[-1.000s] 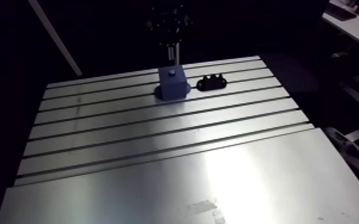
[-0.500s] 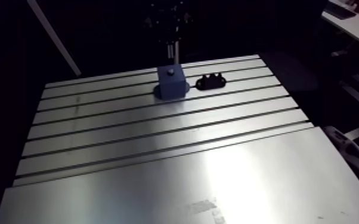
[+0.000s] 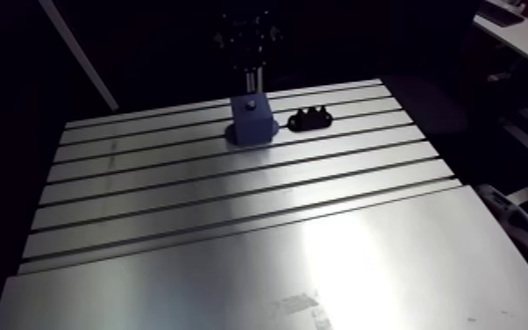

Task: Pick up the M10 bolt and insert it into the hex recess until seated.

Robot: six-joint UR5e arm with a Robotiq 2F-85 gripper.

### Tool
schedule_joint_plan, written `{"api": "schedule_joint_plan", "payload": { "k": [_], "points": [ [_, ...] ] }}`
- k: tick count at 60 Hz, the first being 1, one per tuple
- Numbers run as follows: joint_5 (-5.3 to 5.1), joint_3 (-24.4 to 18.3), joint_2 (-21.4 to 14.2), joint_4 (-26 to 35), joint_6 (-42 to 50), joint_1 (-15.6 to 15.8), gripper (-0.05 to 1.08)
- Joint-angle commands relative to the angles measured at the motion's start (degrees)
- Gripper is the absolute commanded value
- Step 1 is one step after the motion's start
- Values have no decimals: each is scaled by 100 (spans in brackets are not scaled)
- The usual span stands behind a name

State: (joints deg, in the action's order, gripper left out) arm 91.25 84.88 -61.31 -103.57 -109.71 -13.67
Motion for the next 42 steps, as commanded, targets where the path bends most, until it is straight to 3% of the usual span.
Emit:
{"api": "schedule_joint_plan", "payload": {
  "k": [1, 23, 30, 42],
  "points": [
    [2, 41, 2, -19, -11, 5, 108],
    [11, 120, 2, -43, 14, -4, 108],
    [5, 233, -24, -421, -2, 21, 108],
    [-23, 243, -25, -459, -11, 15, 108]
  ]
}}
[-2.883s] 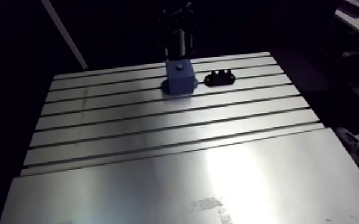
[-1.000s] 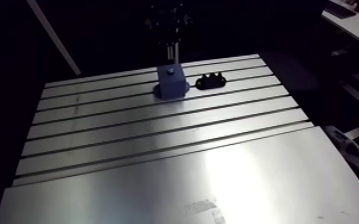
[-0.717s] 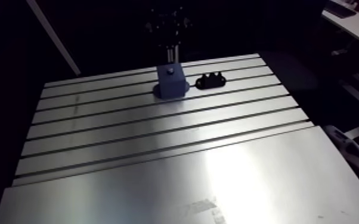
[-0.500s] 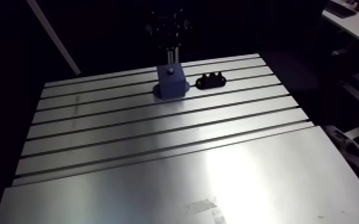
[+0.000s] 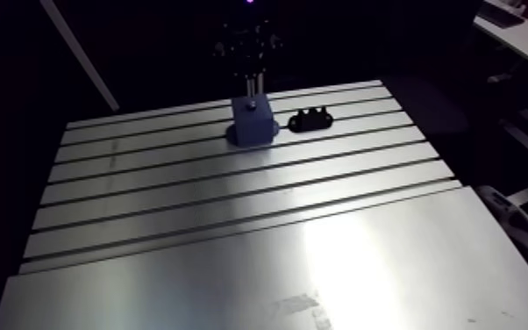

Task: Pick up the M10 bolt and insert it into the hex recess until seated.

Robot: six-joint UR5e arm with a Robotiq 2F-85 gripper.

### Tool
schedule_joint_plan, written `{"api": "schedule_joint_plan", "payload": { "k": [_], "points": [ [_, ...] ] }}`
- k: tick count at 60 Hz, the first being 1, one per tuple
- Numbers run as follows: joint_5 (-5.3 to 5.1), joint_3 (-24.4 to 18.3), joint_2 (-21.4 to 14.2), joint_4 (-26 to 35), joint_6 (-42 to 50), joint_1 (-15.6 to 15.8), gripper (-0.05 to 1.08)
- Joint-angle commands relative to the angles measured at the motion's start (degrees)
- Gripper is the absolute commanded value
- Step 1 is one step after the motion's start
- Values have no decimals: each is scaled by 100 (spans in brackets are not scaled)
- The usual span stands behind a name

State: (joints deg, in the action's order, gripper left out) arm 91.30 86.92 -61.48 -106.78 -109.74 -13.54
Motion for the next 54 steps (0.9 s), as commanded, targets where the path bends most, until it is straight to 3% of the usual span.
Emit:
{"api": "schedule_joint_plan", "payload": {
  "k": [1, 54],
  "points": [
    [-29, 40, -8, -137, -8, 0, 108],
    [14, 84, -8, -199, -25, 52, 108]
  ]
}}
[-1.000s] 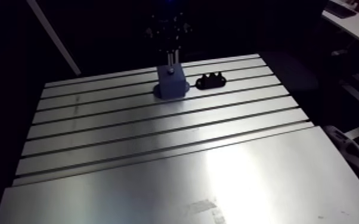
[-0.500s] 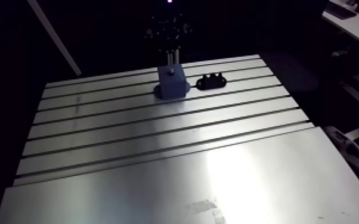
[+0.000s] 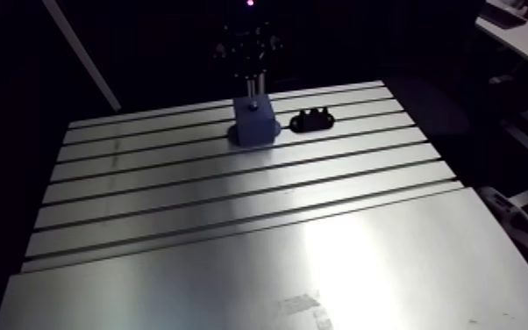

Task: Pick up the M10 bolt and insert it into the hex recess until seated.

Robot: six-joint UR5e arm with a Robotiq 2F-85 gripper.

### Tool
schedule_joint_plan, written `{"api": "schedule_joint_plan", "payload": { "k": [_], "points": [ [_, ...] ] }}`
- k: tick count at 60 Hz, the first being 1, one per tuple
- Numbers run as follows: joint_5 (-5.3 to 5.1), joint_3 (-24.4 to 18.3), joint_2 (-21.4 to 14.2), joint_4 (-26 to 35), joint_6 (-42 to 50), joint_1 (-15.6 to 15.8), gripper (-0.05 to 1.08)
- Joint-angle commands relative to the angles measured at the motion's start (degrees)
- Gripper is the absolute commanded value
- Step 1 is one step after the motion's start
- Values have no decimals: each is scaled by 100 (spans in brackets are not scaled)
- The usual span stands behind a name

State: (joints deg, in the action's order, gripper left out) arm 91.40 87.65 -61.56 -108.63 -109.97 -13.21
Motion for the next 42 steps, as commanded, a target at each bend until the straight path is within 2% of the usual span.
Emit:
{"api": "schedule_joint_plan", "payload": {
  "k": [1, 42],
  "points": [
    [5, 11, 0, -14, -3, 20, 108],
    [-2, 64, 16, -66, -117, -50, 108]
  ]
}}
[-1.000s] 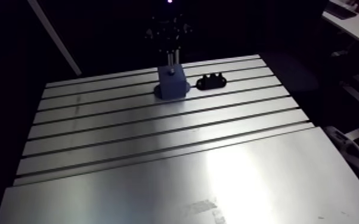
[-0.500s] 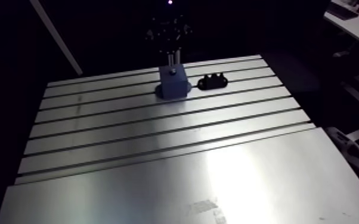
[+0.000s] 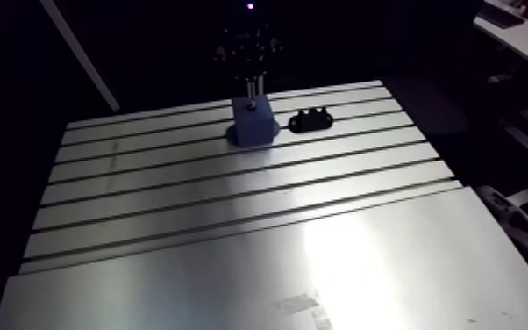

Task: Pick up the M10 bolt and insert it into the hex recess until seated.

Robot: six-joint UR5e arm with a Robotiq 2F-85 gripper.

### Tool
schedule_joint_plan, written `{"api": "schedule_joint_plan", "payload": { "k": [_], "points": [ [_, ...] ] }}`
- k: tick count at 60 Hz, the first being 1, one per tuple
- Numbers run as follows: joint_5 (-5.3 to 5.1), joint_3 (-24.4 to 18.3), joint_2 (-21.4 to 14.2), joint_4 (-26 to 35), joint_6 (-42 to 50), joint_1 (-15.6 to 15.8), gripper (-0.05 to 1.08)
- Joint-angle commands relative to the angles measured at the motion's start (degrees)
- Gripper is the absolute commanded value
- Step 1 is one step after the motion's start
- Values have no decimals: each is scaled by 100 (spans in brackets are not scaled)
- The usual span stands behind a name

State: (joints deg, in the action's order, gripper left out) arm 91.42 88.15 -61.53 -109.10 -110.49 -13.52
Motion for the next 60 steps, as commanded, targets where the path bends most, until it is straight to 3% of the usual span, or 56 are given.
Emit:
{"api": "schedule_joint_plan", "payload": {
  "k": [1, 60],
  "points": [
    [-5, 14, 13, -19, -65, -19, 108],
    [-4, 65, 23, -46, -65, -11, 108]
  ]
}}
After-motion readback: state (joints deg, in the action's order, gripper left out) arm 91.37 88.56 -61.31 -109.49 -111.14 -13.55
